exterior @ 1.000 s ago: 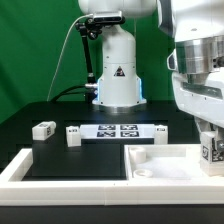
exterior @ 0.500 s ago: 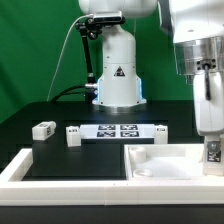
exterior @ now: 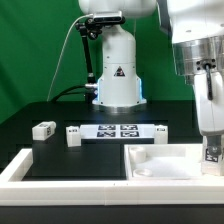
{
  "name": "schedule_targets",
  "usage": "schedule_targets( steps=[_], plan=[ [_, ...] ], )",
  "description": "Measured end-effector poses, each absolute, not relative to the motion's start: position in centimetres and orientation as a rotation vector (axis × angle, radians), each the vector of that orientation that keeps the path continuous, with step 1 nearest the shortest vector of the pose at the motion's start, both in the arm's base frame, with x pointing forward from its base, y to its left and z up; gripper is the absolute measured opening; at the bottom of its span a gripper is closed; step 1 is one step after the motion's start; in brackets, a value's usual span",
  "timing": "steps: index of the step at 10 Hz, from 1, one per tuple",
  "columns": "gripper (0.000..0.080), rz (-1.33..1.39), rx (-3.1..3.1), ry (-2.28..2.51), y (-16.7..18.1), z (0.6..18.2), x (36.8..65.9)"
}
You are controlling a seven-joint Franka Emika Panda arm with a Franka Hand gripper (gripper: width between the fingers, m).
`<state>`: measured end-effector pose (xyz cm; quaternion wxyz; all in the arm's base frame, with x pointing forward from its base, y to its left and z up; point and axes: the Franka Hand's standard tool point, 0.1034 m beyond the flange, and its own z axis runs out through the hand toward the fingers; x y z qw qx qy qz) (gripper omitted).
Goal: Assemble one leg
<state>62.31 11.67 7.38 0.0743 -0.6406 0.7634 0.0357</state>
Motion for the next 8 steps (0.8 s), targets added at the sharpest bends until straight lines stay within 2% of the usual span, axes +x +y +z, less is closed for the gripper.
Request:
schedule_targets(
  steps=[8],
  plan=[
    [0.0648,0.177,-2.797,1.269,13.1,6.9,62.2]
  ],
)
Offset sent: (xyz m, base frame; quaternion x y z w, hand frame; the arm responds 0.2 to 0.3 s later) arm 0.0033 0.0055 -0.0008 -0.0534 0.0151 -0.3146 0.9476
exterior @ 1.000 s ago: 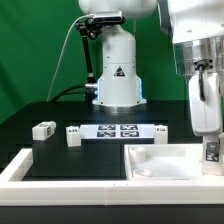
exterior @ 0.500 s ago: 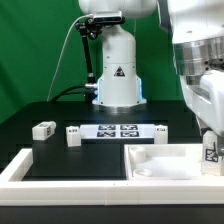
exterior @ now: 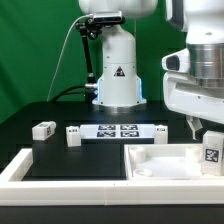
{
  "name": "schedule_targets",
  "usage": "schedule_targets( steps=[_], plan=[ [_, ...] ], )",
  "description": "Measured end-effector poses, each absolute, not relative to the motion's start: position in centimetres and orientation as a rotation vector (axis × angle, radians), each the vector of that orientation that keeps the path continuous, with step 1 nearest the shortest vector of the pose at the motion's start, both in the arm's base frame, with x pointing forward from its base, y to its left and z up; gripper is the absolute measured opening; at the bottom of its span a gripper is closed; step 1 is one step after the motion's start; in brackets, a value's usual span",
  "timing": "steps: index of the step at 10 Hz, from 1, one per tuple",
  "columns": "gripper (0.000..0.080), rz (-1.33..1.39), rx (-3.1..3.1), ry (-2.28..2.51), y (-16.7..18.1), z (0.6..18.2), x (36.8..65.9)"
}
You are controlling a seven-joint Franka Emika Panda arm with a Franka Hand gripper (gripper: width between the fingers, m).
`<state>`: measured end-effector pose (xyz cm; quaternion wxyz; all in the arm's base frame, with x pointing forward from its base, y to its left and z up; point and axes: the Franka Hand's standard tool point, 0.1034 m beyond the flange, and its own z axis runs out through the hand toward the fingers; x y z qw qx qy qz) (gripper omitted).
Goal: Assemble one leg
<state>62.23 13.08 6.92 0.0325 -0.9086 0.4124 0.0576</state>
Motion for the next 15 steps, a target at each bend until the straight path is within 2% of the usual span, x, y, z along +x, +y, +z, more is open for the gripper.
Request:
schedule_targets(
  steps=[3,6,7,8,9,10,13,15],
  plan=[
    [0.0648,0.156,-2.963,0.811,12.58,6.58,62.18],
    [0.0648,0.15,-2.993,0.67,12.3,6.57,62.23],
    [0.0557,0.15,-2.993,0.671,12.28,6.56,62.23],
    [0.0557,0.15,-2.993,0.671,12.28,6.56,62.23],
    [0.0356,0.15,-2.993,0.671,12.27,6.56,62.23],
    [0.029,0.15,-2.993,0.671,12.24,6.56,62.23],
    [0.029,0.15,-2.984,0.712,12.21,6.54,62.24],
    [0.029,0.115,-2.823,1.112,12.06,6.5,62.44]
  ],
)
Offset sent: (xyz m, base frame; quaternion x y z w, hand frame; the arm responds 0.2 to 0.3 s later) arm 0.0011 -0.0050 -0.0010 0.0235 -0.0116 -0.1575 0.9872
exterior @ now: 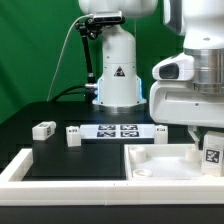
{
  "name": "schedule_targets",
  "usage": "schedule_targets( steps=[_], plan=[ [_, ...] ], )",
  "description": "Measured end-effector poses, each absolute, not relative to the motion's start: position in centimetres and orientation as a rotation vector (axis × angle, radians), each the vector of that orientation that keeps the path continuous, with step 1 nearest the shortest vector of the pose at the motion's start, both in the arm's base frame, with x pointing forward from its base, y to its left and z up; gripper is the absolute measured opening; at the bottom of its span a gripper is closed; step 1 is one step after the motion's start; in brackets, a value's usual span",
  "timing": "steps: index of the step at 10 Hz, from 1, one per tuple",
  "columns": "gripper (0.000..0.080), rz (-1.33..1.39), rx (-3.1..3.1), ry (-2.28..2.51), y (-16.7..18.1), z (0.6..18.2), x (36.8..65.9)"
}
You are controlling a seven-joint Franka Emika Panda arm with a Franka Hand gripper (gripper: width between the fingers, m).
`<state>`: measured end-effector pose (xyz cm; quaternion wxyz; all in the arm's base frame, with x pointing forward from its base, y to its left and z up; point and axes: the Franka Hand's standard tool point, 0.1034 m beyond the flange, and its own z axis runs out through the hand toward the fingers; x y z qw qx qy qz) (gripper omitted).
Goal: Assemble one leg
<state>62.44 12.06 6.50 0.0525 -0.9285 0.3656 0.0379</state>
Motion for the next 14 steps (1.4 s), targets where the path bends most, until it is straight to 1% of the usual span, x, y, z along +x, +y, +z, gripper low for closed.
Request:
schedule_targets(
  steps=[2,3,9,12,14],
  plan=[
    [0.029,0.09,-2.685,1.412,12.17,6.49,62.49],
    [0.029,0.085,-2.643,1.488,12.16,6.49,62.52],
    [0.029,0.123,-1.984,2.264,12.6,6.49,62.78],
    [0.029,0.118,-1.659,2.505,12.5,6.59,62.91],
    [0.029,0.133,-1.604,2.53,12.44,6.59,62.9]
  ],
)
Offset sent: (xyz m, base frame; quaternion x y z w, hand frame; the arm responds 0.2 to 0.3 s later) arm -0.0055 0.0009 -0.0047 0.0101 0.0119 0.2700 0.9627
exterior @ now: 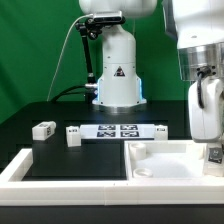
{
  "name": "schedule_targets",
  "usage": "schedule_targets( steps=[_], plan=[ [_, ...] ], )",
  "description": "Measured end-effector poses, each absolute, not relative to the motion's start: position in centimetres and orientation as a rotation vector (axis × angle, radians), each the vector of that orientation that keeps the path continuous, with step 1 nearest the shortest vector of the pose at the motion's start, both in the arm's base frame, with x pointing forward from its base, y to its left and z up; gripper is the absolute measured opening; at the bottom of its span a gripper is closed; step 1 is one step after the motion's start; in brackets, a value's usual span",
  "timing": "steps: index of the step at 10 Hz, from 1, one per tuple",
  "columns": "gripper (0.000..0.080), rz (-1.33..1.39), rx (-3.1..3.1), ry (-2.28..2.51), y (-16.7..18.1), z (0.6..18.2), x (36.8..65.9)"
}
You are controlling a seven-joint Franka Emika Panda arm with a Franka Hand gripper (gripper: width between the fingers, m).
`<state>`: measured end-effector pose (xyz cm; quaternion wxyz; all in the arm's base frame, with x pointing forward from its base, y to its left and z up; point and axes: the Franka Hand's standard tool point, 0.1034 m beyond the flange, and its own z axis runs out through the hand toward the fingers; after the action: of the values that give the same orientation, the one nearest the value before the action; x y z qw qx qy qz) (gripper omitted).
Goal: Assemble one leg
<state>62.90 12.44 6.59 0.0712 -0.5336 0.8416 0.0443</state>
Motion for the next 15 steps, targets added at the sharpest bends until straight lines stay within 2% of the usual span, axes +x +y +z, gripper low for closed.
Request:
schedule_targets(
  steps=[2,3,4,5,6,15],
  plan=[
    [0.029,0.155,-1.597,2.521,12.3,6.56,62.9],
    [0.0442,0.153,-1.624,2.504,12.33,6.52,62.88],
    [0.0442,0.15,-1.66,2.479,12.31,6.5,62.88],
    [0.0604,0.151,-1.681,2.466,12.24,6.48,62.88],
    [0.0636,0.147,-1.786,2.395,12.17,6.44,62.79],
    [0.0649,0.119,-2.835,1.182,12.24,7.16,63.01]
  ],
)
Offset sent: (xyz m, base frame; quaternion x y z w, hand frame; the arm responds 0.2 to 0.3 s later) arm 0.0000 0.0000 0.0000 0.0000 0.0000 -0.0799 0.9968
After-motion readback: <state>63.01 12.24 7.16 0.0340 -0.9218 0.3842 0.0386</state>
